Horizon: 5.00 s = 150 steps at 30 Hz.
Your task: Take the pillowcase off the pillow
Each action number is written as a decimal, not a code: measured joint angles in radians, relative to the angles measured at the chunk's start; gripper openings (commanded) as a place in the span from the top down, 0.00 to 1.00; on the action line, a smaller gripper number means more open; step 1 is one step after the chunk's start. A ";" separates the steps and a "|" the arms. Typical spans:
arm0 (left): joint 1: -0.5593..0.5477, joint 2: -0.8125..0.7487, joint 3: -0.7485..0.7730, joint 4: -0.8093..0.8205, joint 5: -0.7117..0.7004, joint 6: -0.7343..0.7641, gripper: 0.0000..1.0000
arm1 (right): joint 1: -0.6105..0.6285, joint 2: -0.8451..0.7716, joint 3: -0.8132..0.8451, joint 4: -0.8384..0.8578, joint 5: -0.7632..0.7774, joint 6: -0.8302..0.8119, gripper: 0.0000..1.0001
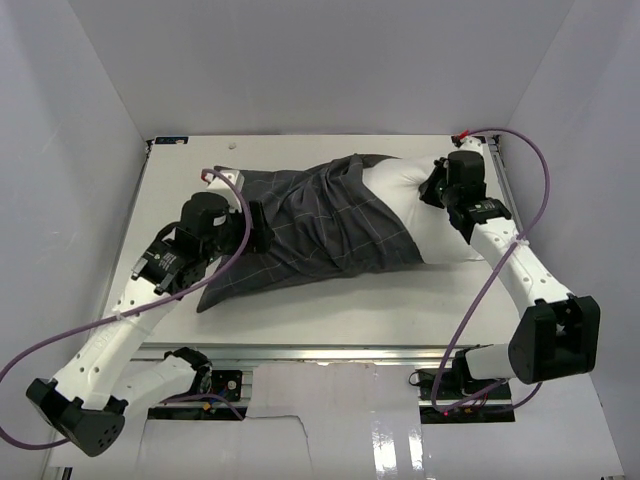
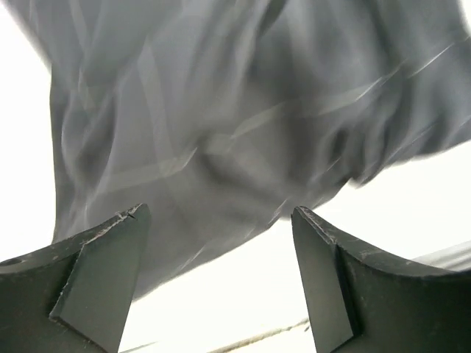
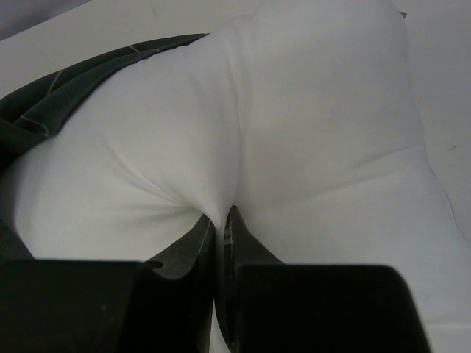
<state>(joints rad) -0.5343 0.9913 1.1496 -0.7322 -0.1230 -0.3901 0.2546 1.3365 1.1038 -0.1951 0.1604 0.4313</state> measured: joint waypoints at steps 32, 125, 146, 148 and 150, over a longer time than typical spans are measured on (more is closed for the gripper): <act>-0.465 0.690 -0.040 0.461 -0.449 -0.379 0.66 | -0.112 -0.249 -0.309 0.173 -0.164 0.138 0.92; -0.142 0.233 0.137 0.189 -0.504 -0.096 1.00 | -0.056 -0.542 -0.339 0.144 -0.616 -0.462 0.09; -0.097 0.312 0.183 0.214 -0.456 -0.070 1.00 | -0.063 -0.309 -0.605 0.884 -0.814 -0.163 0.92; -0.097 0.287 0.186 0.181 -0.433 -0.074 1.00 | -0.058 -0.414 -0.609 0.806 -0.797 -0.116 0.92; -0.097 0.260 0.201 0.142 -0.406 -0.077 1.00 | -0.053 -0.532 -0.605 0.716 -0.772 -0.075 0.92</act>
<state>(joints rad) -0.6315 1.2514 1.3510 -0.5903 -0.5289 -0.4675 0.2016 0.8043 0.4988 0.5209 -0.6121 0.3565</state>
